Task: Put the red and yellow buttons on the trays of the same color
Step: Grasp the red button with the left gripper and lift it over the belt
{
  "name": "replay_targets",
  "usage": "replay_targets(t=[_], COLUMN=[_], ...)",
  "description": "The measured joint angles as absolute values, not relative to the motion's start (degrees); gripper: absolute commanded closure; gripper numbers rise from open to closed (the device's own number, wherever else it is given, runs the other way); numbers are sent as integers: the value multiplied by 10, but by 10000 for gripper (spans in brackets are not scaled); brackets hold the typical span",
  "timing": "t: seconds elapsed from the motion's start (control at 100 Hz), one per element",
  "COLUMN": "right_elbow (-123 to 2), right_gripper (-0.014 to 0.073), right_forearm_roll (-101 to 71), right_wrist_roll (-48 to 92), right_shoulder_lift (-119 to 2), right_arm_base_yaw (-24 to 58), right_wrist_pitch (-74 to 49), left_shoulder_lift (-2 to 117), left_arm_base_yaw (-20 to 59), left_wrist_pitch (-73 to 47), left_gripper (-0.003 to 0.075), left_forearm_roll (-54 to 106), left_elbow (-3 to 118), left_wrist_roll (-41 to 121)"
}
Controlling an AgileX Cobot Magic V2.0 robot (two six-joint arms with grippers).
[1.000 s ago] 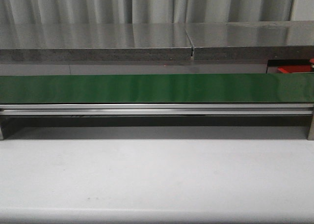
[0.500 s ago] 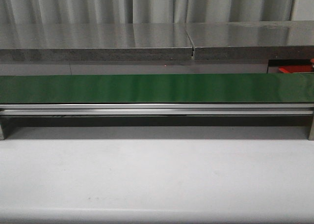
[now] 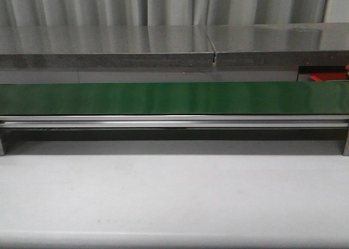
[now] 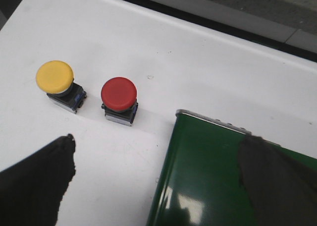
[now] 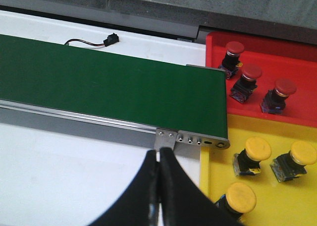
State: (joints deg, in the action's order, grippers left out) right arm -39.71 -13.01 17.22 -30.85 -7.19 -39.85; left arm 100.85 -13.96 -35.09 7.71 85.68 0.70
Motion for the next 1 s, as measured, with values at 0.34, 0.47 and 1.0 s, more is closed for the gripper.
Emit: replay_targets(t=[0.34, 0.47, 1.0], right_elbow=[-397, -397, -397], right_gripper=[710, 710, 710], right_forearm_roll=[-130, -130, -130], right_wrist_roll=[172, 172, 172], right_shoulder_lift=[-308, -308, -308], right_arm_base_yaw=[-72, -72, -72], right_wrist_pitch=[-400, -400, -400], left_shoulder_lift=[1152, 1175, 1246], left_arm_base_yaw=[-141, -145, -162], left_wrist_pitch=[-366, -366, -359], left_gripper=[80, 80, 80], left_forearm_roll=[37, 35, 32], left_elbow=[967, 992, 1032], left_wrist_roll=[7, 7, 13])
